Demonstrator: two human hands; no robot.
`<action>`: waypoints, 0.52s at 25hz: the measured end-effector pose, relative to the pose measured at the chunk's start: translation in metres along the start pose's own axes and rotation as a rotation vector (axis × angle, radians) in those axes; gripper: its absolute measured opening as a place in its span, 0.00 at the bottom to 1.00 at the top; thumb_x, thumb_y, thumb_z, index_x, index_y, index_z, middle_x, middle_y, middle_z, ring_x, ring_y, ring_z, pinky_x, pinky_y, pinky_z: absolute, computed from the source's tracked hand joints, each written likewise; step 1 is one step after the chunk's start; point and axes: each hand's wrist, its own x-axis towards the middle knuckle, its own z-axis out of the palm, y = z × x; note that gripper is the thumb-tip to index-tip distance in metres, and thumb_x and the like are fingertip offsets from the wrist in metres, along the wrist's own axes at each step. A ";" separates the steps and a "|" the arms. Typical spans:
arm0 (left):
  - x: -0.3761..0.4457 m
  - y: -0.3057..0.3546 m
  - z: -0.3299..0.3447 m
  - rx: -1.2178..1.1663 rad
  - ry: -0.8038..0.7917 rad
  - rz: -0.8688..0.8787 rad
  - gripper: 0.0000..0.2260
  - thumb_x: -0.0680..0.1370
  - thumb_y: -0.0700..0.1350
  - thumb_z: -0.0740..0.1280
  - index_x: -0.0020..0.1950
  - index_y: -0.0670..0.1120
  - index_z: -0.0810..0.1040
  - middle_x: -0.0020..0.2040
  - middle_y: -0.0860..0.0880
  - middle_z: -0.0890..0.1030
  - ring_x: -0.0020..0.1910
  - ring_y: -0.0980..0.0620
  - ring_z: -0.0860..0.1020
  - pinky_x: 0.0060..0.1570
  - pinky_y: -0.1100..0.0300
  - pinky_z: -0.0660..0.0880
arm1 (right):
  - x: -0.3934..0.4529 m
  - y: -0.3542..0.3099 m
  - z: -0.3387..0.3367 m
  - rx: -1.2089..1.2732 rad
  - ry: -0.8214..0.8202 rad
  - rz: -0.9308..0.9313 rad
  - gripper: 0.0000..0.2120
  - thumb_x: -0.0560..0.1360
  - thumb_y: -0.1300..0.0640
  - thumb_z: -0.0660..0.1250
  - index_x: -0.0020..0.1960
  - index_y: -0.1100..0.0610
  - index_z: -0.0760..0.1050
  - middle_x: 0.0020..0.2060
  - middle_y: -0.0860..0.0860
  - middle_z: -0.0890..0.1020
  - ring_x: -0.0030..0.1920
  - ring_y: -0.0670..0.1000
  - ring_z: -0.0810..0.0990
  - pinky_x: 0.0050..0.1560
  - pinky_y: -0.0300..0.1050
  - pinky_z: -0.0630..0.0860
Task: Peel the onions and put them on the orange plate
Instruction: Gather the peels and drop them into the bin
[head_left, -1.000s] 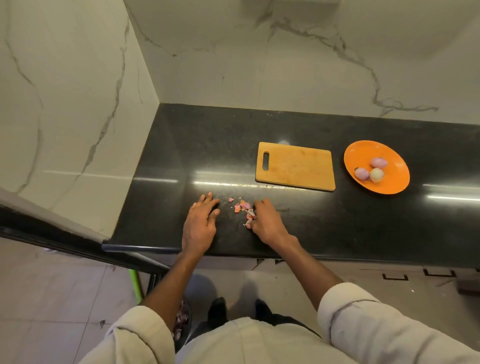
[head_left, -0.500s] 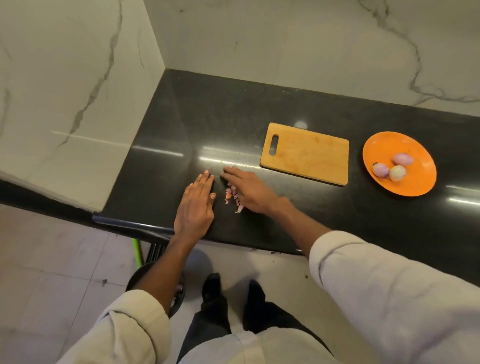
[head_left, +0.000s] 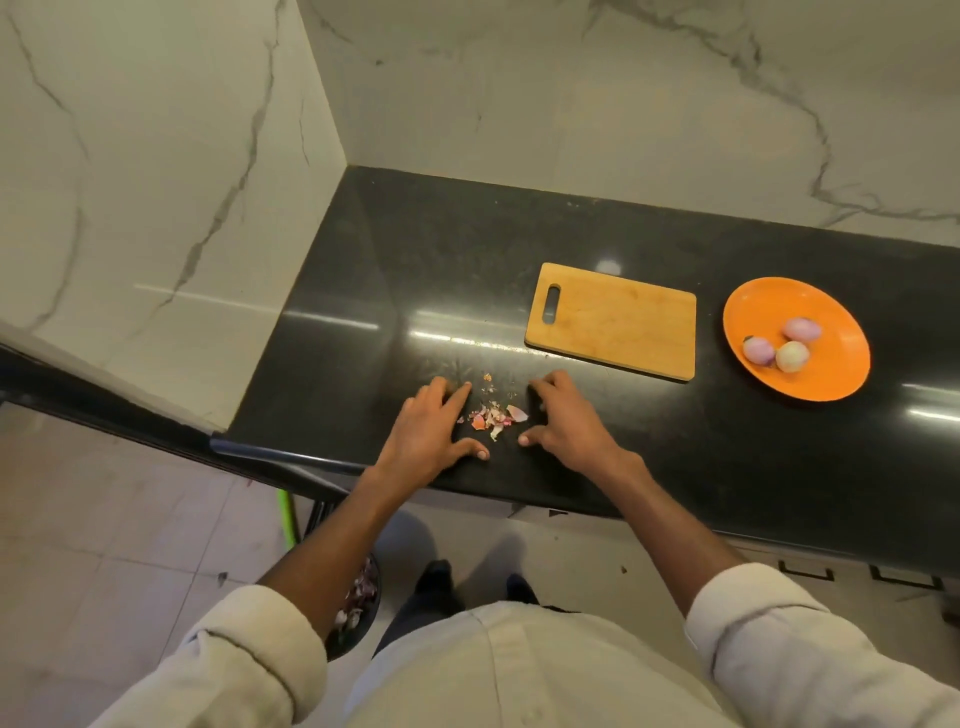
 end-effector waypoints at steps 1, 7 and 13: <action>0.005 0.005 -0.006 -0.042 -0.054 -0.025 0.46 0.74 0.62 0.78 0.85 0.45 0.62 0.70 0.45 0.71 0.67 0.45 0.74 0.67 0.49 0.75 | 0.002 -0.005 0.004 -0.034 -0.011 0.024 0.30 0.74 0.56 0.79 0.72 0.60 0.72 0.65 0.53 0.70 0.61 0.54 0.76 0.65 0.52 0.77; 0.033 0.014 -0.029 -0.209 -0.090 -0.108 0.45 0.68 0.47 0.84 0.80 0.46 0.66 0.54 0.46 0.83 0.55 0.44 0.82 0.55 0.49 0.78 | 0.025 -0.040 0.023 -0.013 0.103 -0.053 0.15 0.74 0.61 0.77 0.59 0.61 0.80 0.54 0.55 0.74 0.52 0.57 0.77 0.53 0.51 0.75; 0.048 0.006 -0.035 -0.232 -0.112 -0.055 0.25 0.68 0.42 0.83 0.64 0.49 0.82 0.52 0.48 0.87 0.53 0.45 0.85 0.55 0.50 0.80 | 0.046 -0.043 0.015 -0.055 0.055 -0.226 0.14 0.76 0.64 0.73 0.62 0.58 0.79 0.56 0.53 0.73 0.51 0.53 0.76 0.50 0.45 0.73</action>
